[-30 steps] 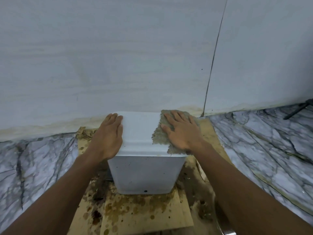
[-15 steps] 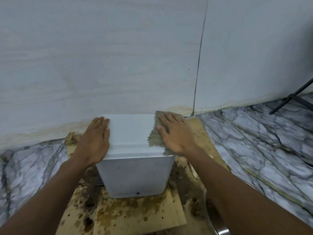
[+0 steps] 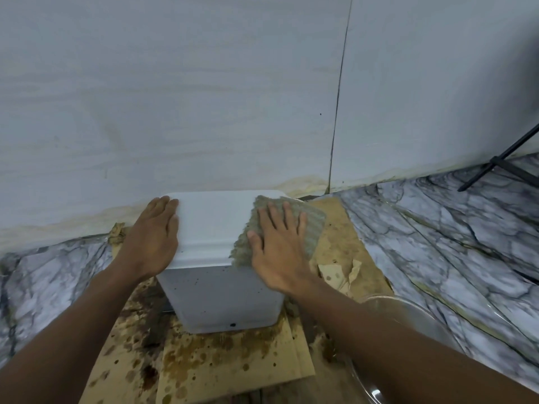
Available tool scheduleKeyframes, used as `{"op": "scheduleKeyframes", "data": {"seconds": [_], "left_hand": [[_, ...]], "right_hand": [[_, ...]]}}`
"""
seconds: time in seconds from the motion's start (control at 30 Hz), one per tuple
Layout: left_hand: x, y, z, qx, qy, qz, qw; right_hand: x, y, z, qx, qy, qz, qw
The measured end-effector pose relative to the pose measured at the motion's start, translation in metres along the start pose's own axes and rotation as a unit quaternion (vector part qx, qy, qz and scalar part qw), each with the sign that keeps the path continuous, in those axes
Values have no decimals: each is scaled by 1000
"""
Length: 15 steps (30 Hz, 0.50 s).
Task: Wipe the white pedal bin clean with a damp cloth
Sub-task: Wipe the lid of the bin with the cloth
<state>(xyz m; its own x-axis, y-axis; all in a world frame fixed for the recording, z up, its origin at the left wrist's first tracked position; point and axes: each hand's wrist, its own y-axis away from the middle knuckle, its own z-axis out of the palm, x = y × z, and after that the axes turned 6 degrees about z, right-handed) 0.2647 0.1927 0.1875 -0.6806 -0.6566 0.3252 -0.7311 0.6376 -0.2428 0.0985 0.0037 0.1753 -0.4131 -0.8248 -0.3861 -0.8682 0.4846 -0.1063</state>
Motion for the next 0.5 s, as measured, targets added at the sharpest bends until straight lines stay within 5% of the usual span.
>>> {"op": "scheduleKeyframes", "data": {"seconds": [0.13, 0.23, 0.37, 0.5], "left_hand": [[6, -4, 1, -3, -3, 2, 1000], [5, -3, 2, -2, -3, 1, 1000], [-2, 3, -2, -3, 4, -5, 1000], [2, 3, -2, -15, -3, -7, 1000]], "right_hand": [[7, -9, -5, 14, -67, 42, 997], [3, -8, -6, -11, -17, 37, 999], [-6, 3, -7, -24, 93, -77, 992], [-7, -3, -9, -50, 85, -180, 979]]}}
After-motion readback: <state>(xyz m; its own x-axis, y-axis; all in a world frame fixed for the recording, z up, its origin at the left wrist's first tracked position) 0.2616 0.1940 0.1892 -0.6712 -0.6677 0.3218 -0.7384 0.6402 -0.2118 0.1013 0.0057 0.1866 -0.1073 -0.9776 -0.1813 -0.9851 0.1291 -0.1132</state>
